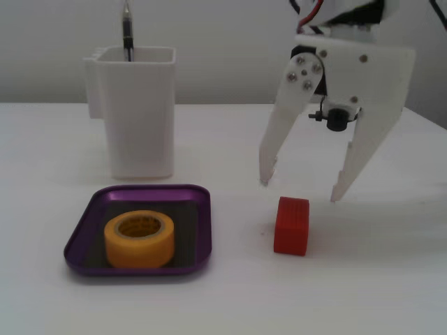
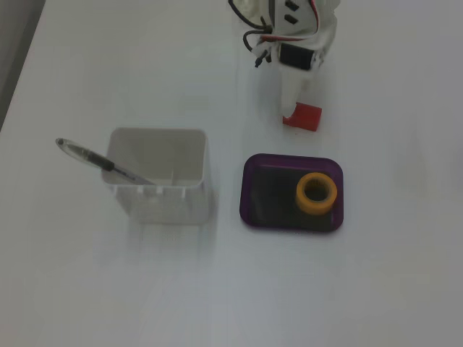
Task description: Pick up the red cube and place it in the box.
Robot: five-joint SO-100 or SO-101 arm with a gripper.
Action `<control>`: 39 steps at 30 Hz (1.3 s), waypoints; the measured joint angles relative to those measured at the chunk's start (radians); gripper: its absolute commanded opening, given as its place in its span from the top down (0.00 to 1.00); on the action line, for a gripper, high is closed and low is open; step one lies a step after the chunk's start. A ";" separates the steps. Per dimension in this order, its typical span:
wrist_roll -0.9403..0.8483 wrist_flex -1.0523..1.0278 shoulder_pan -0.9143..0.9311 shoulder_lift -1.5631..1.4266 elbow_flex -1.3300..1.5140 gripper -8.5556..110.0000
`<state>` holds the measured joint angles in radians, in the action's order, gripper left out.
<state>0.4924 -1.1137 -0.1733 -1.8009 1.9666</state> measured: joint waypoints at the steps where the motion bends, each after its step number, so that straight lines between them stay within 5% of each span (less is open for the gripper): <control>1: 0.000 0.012 -0.002 0.015 0.000 0.74; 33: -0.046 0.236 0.003 0.051 0.087 0.74; 39: -0.075 0.295 0.000 0.051 0.164 0.83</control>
<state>0.4172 -0.8191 -0.1733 -1.7503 2.1307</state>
